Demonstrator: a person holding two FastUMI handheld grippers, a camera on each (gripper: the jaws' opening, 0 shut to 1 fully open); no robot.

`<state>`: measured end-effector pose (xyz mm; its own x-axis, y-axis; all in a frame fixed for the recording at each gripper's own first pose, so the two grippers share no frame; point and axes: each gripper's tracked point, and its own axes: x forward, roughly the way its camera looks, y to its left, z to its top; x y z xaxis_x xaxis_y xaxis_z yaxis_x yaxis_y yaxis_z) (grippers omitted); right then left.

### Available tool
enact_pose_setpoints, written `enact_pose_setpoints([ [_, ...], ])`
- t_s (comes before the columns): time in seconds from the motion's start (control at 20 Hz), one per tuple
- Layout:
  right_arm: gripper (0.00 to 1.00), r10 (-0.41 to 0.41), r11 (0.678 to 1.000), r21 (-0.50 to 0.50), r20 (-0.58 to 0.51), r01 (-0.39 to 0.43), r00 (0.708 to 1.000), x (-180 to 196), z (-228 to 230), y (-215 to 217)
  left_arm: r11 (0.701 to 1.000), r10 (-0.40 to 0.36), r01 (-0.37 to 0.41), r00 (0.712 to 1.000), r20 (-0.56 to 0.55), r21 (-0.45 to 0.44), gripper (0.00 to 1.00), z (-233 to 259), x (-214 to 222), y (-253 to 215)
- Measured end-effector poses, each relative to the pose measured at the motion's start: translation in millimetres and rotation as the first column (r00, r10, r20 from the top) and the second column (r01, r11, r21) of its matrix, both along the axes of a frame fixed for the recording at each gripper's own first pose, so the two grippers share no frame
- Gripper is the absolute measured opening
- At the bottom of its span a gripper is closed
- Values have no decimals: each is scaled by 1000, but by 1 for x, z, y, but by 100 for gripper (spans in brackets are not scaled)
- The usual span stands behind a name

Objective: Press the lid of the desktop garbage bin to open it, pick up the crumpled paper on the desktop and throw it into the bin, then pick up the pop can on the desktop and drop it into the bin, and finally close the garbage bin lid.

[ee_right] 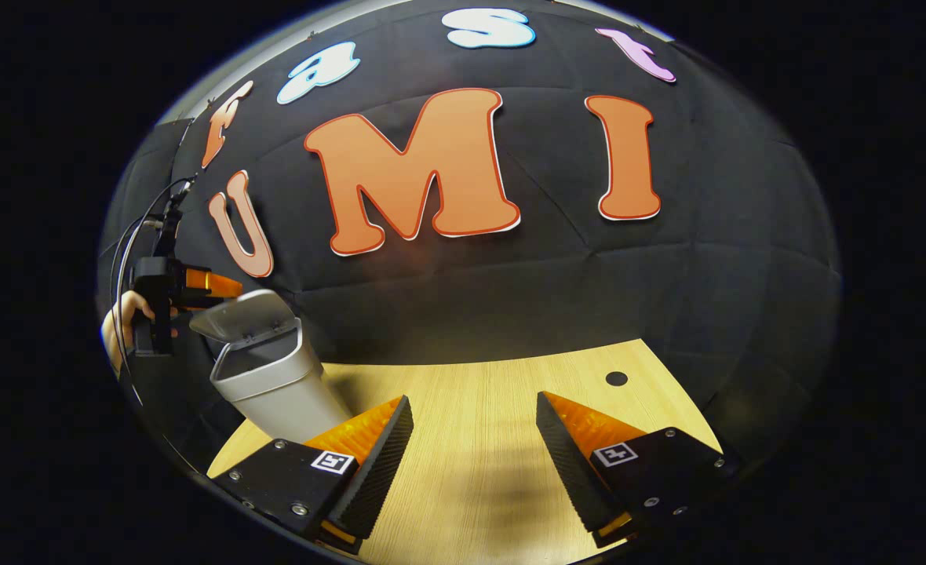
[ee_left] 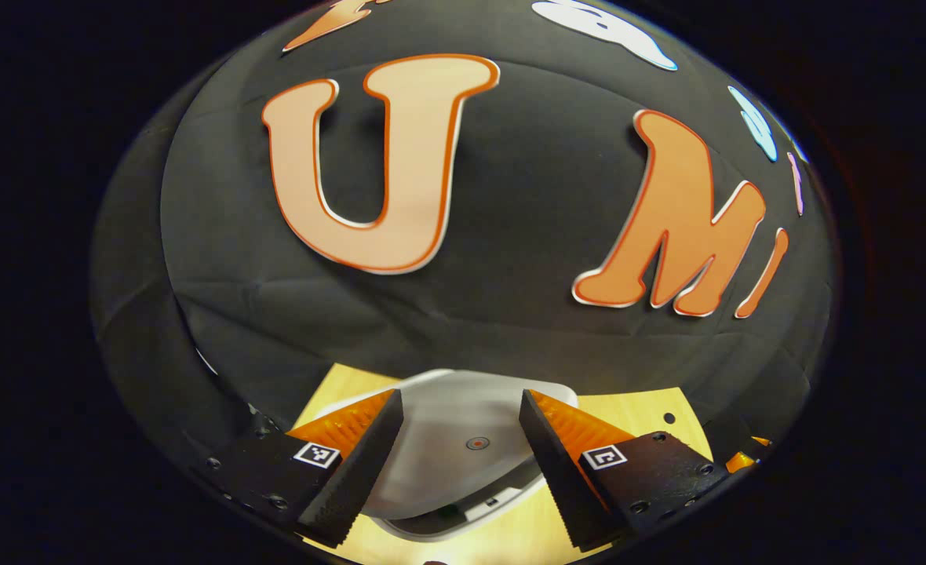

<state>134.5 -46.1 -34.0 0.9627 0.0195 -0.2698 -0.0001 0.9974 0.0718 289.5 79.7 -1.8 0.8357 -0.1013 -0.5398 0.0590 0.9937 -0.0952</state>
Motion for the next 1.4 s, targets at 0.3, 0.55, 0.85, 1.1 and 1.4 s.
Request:
enact_pose_setpoints([
  [0.3,94,10,1000,-11,-8,-10,1000,-9,-4,-4,997,-21,25,999,-50,73,99,-55,-28,-9],
  [0.55,94,11,1000,-14,-18,-12,1000,-14,-10,-7,981,-56,66,997,-59,183,98,-82,-38,-9],
  [0.85,95,29,1000,0,-14,-29,999,-17,-11,1,963,-109,120,992,-60,241,98,-87,-43,-14],
  [1.1,94,40,999,3,-3,-40,999,-21,-6,3,953,-119,136,990,-77,272,99,-85,-43,-13],
  [1.4,94,13,1000,3,2,-13,1000,-25,-2,-10,959,-84,96,995,-54,268,99,-84,-41,-11],
])
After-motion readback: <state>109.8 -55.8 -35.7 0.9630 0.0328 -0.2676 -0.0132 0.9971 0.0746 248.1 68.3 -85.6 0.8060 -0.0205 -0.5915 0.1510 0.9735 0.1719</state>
